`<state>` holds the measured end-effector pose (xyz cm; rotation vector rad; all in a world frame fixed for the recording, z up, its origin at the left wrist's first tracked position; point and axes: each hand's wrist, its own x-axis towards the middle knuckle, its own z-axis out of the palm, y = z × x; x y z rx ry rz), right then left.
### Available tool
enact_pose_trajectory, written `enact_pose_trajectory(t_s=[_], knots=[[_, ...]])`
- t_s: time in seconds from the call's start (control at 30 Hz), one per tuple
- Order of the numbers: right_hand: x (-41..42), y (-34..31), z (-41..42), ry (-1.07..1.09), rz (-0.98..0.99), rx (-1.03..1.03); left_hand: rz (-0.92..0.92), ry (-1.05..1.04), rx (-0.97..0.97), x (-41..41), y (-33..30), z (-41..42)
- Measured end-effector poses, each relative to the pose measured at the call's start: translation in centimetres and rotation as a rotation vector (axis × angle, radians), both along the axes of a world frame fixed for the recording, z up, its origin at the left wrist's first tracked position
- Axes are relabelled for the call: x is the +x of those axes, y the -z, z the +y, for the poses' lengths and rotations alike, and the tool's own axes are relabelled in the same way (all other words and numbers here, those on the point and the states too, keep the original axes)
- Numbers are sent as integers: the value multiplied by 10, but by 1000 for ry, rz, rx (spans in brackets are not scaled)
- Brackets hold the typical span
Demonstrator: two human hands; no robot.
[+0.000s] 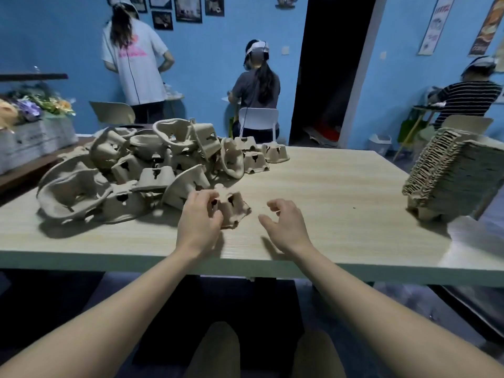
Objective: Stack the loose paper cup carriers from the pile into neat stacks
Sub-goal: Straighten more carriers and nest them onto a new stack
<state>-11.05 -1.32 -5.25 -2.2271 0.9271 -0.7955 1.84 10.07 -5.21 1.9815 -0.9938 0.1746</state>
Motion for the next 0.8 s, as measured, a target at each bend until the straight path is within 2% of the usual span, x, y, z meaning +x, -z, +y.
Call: enact_pose_trajectory(t_s=[0.33, 0.5, 0.67, 0.8], knots=[[63, -5, 5, -98, -3, -40, 64, -9, 29, 13, 15, -3], [88, -7, 3, -113, 70, -38, 69, 6, 59, 14, 18, -3], [81, -3, -3, -82, 105, -95, 77, -1, 70, 15, 18, -3], [60, -6, -16, -59, 113, -67, 54, -4, 140, 14, 19, -2]])
